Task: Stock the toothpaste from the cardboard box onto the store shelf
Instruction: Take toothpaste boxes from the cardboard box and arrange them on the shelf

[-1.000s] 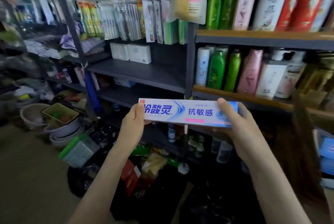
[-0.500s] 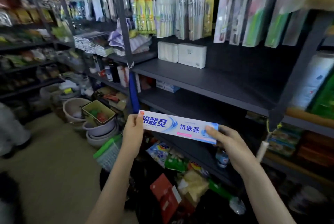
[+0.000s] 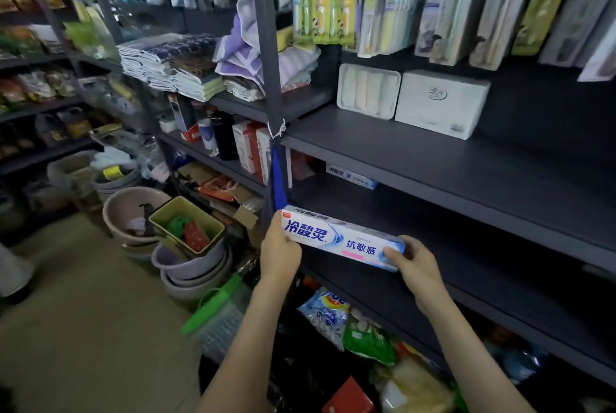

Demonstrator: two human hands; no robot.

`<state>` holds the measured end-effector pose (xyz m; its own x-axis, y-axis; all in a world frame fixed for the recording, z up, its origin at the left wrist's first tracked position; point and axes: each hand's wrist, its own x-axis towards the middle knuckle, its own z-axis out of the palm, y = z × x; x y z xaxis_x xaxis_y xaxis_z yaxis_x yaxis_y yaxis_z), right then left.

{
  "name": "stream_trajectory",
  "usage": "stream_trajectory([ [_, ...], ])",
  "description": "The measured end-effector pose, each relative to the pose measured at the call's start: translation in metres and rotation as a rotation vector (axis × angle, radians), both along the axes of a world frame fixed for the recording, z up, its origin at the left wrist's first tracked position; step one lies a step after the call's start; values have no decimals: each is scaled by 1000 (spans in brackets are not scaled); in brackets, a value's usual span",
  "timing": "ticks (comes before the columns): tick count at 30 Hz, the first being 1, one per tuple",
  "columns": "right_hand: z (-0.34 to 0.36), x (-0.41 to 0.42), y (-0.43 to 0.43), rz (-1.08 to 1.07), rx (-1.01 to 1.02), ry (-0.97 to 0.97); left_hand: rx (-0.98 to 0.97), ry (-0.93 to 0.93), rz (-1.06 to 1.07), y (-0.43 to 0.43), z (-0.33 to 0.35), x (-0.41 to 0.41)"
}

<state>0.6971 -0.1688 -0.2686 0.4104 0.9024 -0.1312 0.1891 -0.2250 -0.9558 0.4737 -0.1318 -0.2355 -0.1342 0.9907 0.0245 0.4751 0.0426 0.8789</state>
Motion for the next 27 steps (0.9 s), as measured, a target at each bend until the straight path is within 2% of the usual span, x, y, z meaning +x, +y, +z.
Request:
stream_trajectory([
  [4, -23, -21, 59, 8, -15, -158, 34, 153, -148, 90, -33, -16],
  [7, -42, -30, 102, -60, -48, -293, 23, 179, -310, 150, -60, -22],
  [12, -75, -41, 157, -214, -47, -340, 59, 387, -556, 218, -105, -13],
  [17, -109, -26, 203, -291, 38, -368, 102, 434, -632, 276, -147, 11],
  [21, -133, -6, 236, -307, 99, -615, 165, 473, -656, 316, -171, 34],
  [27, -173, 14, 261, -216, -24, -731, 144, 537, -695, 348, -199, 55],
])
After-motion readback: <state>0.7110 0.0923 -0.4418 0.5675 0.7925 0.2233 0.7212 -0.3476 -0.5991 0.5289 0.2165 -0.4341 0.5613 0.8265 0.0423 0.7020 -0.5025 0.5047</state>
